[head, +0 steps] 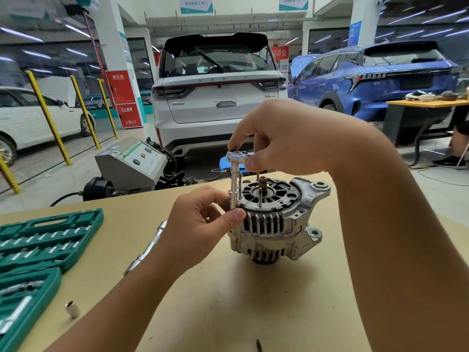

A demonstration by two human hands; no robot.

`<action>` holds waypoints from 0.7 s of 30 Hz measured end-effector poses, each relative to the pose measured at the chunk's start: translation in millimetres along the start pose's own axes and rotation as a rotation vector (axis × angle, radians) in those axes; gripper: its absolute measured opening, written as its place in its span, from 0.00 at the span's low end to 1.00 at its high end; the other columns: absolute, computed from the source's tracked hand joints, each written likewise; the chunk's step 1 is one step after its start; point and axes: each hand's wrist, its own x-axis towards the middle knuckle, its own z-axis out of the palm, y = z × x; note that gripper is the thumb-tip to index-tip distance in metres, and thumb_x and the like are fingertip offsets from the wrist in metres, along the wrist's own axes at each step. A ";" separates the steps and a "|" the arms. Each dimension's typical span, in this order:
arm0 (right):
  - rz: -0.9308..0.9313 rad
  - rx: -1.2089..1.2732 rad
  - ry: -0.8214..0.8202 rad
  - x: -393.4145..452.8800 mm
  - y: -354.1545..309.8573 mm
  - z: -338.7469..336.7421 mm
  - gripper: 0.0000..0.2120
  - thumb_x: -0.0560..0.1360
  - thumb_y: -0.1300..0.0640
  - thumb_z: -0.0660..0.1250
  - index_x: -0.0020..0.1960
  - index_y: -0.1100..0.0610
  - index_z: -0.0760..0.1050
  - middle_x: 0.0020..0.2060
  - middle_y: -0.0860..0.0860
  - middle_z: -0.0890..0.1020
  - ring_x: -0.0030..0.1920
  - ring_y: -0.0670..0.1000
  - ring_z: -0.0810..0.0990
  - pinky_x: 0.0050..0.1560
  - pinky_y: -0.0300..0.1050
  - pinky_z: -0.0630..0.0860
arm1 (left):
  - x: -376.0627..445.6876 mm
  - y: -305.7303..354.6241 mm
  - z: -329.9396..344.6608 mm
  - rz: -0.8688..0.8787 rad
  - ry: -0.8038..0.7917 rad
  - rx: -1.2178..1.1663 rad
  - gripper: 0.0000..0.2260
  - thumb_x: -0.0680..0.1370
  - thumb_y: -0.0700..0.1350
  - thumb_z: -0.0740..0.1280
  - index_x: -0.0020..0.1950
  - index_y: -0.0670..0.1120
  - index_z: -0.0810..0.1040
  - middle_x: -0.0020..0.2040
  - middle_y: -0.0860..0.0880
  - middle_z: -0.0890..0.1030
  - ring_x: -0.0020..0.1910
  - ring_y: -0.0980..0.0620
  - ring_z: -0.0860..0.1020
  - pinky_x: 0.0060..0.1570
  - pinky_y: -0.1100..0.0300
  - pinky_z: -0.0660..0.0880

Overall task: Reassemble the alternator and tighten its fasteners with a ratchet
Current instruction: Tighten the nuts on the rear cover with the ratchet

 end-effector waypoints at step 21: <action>-0.030 -0.038 -0.007 2.0 -5.1 1.4 0.16 0.75 0.54 0.75 0.61 0.40 0.81 0.41 0.40 0.79 0.38 0.44 0.77 0.34 0.39 0.69 | 0.6 1.4 1.9 0.001 0.108 0.079 0.06 0.74 0.43 0.78 0.40 0.51 0.83 0.37 0.52 0.82 0.29 0.50 0.76 0.28 0.60 0.72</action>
